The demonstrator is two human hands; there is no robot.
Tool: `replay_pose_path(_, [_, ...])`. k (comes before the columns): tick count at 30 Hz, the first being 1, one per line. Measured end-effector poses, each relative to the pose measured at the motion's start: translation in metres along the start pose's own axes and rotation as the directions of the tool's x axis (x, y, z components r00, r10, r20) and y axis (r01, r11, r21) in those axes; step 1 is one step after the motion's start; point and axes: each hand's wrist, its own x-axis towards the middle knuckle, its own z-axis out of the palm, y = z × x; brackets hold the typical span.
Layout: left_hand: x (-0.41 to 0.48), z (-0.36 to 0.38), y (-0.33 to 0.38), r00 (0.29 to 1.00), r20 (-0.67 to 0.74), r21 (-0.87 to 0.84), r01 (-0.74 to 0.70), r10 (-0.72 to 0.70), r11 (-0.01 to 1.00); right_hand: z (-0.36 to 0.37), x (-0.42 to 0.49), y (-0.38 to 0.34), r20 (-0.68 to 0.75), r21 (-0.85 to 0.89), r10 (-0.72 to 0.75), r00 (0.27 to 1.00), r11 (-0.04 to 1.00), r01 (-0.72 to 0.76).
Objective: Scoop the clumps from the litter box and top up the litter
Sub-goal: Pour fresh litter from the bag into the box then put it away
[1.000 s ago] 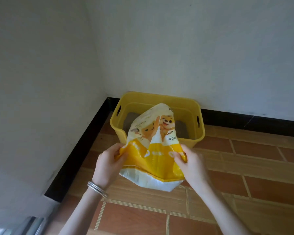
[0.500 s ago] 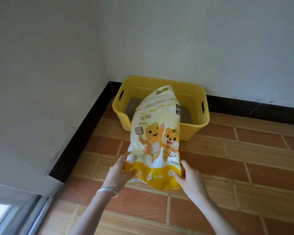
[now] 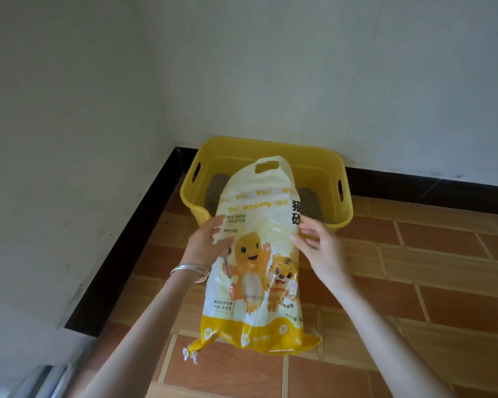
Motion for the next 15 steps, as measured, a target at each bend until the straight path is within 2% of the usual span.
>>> replay_pose_path(5, [0.069,-0.003,0.018,1.000,0.008,0.010,-0.019,0.019,1.000,-0.005,0.067,-0.015,0.006,0.095,0.020,1.000,0.995,-0.021])
replay_pose_path(15, [0.137,0.003,0.011,0.990,0.106,-0.143,0.110,-0.095,0.984,0.011,0.134,0.011,0.112,0.019,0.010,0.994,1.000,-0.013])
